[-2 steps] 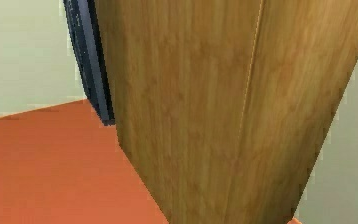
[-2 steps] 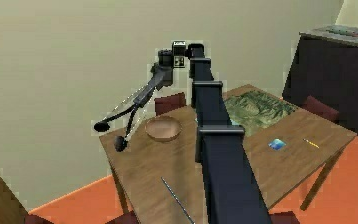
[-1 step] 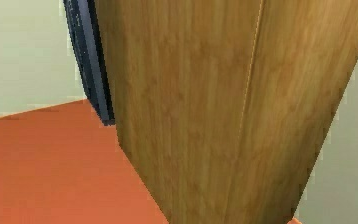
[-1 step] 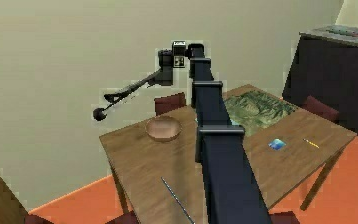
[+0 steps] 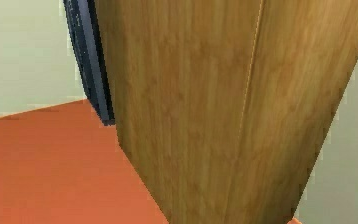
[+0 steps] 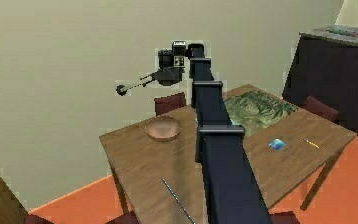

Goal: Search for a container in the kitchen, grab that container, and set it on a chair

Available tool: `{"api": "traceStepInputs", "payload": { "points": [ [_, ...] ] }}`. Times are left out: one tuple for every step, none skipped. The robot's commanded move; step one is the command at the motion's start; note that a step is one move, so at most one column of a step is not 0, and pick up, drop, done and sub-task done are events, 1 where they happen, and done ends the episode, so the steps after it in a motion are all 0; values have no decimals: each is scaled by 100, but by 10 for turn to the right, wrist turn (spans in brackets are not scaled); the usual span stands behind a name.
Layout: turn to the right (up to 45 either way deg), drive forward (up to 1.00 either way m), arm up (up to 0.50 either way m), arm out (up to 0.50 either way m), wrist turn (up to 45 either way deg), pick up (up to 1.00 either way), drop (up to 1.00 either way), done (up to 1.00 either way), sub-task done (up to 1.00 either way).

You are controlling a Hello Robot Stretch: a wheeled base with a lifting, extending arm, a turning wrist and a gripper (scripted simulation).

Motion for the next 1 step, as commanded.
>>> {"api": "traceStepInputs", "payload": {
  "points": [
    [0, 0, 0, 0, 360, 0, 0, 0, 0]
  ]
}}
